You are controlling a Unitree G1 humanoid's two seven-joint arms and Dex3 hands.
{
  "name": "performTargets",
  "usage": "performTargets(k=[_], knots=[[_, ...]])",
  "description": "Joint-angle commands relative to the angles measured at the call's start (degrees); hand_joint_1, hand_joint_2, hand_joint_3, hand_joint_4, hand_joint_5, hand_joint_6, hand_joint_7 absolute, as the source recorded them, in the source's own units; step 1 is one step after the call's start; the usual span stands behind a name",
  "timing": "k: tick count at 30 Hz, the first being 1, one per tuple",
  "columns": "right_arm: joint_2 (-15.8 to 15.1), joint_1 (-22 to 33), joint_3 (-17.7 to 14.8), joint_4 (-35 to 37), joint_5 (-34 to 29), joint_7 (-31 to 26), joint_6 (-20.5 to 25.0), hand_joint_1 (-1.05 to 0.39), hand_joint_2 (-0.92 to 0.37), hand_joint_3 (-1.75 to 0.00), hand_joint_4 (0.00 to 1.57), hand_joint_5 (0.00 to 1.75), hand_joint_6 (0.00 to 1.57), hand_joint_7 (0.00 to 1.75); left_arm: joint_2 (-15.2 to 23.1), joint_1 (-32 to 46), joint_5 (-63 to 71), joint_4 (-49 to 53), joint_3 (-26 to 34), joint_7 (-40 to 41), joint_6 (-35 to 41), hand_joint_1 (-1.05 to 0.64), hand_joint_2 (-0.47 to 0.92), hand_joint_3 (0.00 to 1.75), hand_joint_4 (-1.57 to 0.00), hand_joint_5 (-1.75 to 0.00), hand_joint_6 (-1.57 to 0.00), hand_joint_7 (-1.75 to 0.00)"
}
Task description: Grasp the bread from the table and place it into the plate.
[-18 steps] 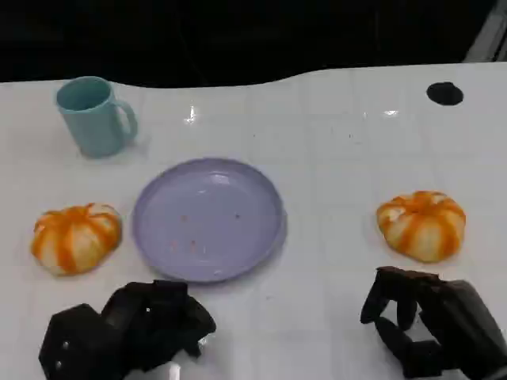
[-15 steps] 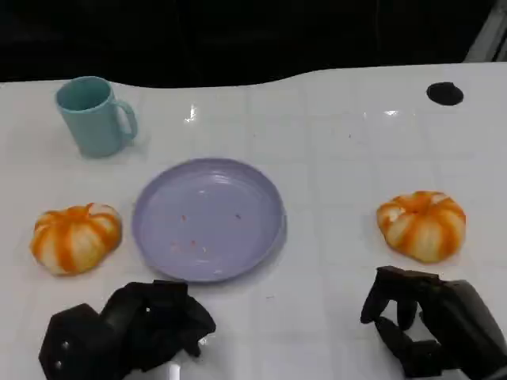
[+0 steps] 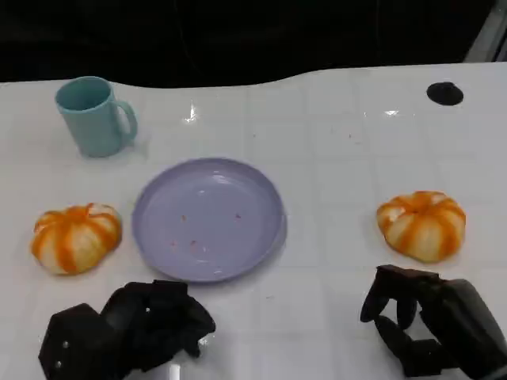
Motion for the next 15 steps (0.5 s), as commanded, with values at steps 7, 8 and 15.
performTargets(k=[7,8,15], knots=[[-0.88,-0.04,-0.6,-0.21,0.83,-0.17,0.12,-0.24,-0.38,-1.27,0.78,1.75,0.68,1.43,1.0,0.32,0.05,0.22,0.47,0.05,0.55,-1.05,0.86,0.0,-0.86,-1.52,-1.26,-0.81],[-0.82,-0.1,-0.72,-0.18,0.95,-0.31,0.06,-0.24,-0.39,-1.25,0.78,1.75,0.69,1.41,1.04,0.23,0.03,0.42,0.49,-0.03,0.38,-1.05,0.86,0.0,-0.86,-1.52,-1.26,-0.81],[-0.08,-0.05,-2.3,-1.56,1.81,-2.08,-0.6,-0.25,-0.52,-0.95,0.74,1.53,0.82,0.91,1.07,-0.04,-0.18,1.08,0.71,-0.2,0.09,-1.05,0.85,0.0,-0.86,-1.52,-1.26,-0.81]])
